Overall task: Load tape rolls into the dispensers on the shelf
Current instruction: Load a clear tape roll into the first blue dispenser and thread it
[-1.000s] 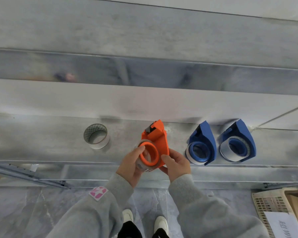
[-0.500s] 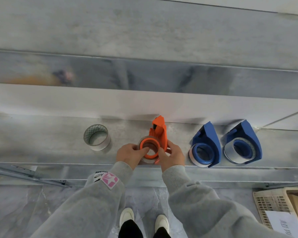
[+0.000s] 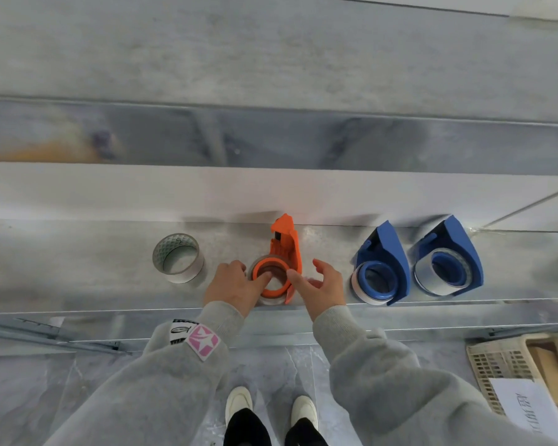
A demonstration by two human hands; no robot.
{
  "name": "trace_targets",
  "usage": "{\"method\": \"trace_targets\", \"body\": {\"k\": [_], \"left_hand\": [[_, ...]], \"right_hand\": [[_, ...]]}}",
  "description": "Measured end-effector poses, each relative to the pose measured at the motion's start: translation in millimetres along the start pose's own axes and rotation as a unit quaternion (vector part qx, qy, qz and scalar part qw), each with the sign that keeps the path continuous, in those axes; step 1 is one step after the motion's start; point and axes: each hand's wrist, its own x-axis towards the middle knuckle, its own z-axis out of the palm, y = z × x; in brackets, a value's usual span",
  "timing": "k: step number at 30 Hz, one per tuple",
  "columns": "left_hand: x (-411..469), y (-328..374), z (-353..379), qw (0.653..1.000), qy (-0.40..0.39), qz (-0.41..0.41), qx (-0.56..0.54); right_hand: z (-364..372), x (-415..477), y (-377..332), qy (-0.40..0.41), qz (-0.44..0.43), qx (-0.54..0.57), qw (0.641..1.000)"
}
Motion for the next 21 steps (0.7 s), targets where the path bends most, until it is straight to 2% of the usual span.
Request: {"method": "trace_targets", "body": {"k": [4,7,12,15,18,21], "left_hand": [[-7.4,8.5,-4.6,0.986,0.109,0.126,-0.005],[-21.6,27.2,-2.0,0.946,0.189,0.263,-0.014],[-46.0,63.4,16.7,0.881,0.224,0.414,-0.041],[-57.3,87.7,35.0,0.868,0.195,0.455,-0.038],[-55.5,107.4,64.4,0.89,0.097,0.445,-0.016],[-44.5,120.2,99.3,0.933,0.016,0.361,0.006]], "right_hand": [[-14.0,-1.7,-4.0,0.052,-0.078,-0.051,0.994],[-26.7,-2.3,-2.5,0.091,-0.148,-0.088,0.981],[-62.0,-3.2,-1.2,0.235,-0.218,-0.127,0.939],[-95.7,8.9,6.4,0.27,-0.184,-0.147,0.934],[-126.0,27.8,16.3,0.204,-0.145,-0.18,0.951],[-145.9,41.2,24.1,0.115,-0.147,-0.186,0.965]]}}
